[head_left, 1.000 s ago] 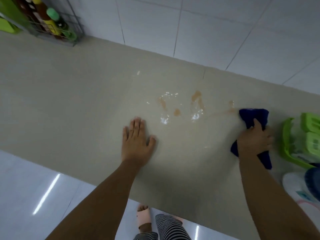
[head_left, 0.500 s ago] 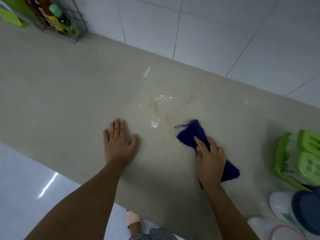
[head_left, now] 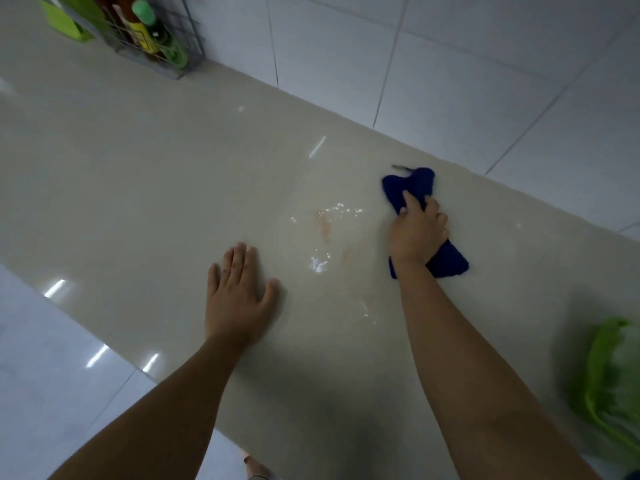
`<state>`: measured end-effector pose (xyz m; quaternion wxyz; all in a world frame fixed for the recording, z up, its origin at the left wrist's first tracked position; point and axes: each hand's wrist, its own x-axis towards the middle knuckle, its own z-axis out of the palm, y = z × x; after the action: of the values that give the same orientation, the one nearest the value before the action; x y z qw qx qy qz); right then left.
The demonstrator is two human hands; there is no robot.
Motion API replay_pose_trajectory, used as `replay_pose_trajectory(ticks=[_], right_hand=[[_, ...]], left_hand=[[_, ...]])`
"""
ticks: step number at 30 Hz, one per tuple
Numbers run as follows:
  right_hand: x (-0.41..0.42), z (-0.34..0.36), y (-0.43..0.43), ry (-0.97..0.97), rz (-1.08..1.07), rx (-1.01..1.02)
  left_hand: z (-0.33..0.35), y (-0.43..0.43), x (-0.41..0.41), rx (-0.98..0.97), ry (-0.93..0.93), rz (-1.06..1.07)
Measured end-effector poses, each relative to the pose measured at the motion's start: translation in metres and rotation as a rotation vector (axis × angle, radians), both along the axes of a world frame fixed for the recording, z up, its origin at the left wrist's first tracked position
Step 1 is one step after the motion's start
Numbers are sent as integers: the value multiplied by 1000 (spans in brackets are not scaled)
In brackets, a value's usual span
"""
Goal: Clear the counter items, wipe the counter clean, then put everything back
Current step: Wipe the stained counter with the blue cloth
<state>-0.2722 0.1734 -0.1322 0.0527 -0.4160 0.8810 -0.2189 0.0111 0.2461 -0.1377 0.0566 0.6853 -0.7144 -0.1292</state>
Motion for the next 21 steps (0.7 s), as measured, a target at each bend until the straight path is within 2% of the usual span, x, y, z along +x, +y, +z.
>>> replay_pose_trajectory(ticks=[3, 6, 8, 11, 15, 18, 21], right_hand=[[41, -5, 4, 56, 251, -7], [36, -8, 15, 93, 363, -20], [13, -9, 18, 120, 346, -42], [-24, -11, 7, 116, 177, -42], [-35, -7, -38, 109, 42, -11], [-13, -4, -79, 87, 72, 5], [22, -3, -101, 81, 265, 9]], left_hand=[[1, 0, -1, 0, 8, 1], [2, 1, 0, 10, 10, -4], [2, 1, 0, 7, 14, -3], [0, -1, 1, 8, 25, -5], [-2, -2, 3, 15, 33, -20], [-1, -1, 1, 6, 44, -14], [1, -2, 1, 4, 29, -8]])
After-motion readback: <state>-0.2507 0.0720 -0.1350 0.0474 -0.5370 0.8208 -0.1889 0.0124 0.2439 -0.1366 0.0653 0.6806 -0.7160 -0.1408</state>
